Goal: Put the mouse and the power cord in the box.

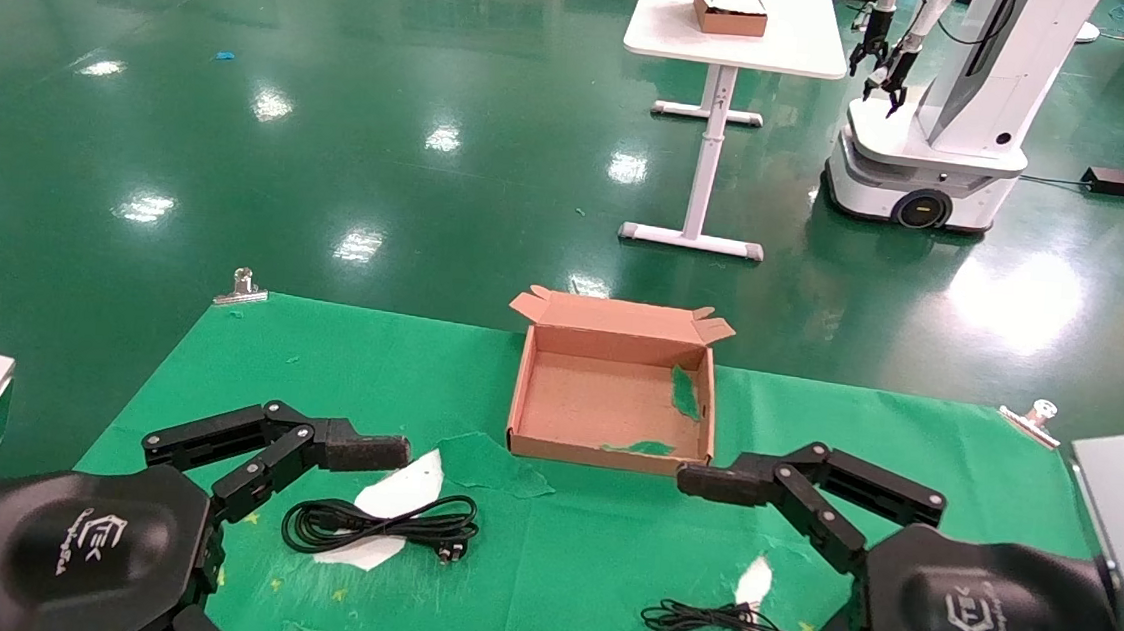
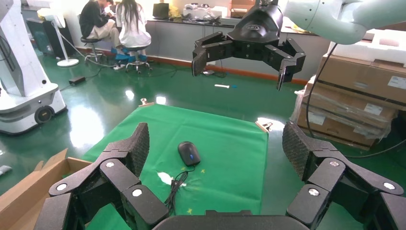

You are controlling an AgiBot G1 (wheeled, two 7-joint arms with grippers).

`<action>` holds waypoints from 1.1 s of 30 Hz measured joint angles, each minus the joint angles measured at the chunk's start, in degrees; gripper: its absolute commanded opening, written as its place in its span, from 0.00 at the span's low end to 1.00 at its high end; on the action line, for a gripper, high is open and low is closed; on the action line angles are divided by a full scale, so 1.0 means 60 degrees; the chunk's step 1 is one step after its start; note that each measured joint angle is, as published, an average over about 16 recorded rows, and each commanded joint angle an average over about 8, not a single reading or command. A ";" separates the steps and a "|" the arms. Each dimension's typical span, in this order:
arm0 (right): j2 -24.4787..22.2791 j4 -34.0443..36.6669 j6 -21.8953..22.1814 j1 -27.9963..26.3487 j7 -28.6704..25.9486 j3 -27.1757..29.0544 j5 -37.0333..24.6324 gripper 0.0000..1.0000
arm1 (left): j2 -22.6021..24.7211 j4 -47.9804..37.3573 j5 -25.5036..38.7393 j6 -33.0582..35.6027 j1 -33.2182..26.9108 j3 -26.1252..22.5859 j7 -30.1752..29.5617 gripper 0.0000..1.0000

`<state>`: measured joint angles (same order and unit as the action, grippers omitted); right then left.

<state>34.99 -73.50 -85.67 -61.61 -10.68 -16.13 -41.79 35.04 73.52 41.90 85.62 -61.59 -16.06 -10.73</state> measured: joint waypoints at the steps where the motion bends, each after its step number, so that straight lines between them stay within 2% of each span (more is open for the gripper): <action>1: 0.0000 0.0000 0.0000 0.0000 0.0000 0.0000 0.0000 1.00 | 0.0000 0.0000 0.0000 0.0000 0.0000 0.0000 0.0000 1.00; 33: 0.0000 0.0000 0.0000 0.0000 0.0000 0.0000 0.0000 1.00 | 0.0000 0.0000 0.0000 0.0000 0.0000 0.0000 0.0000 1.00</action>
<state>34.99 -73.50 -85.67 -61.61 -10.68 -16.13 -41.79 35.04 73.52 41.90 85.62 -61.59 -16.06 -10.73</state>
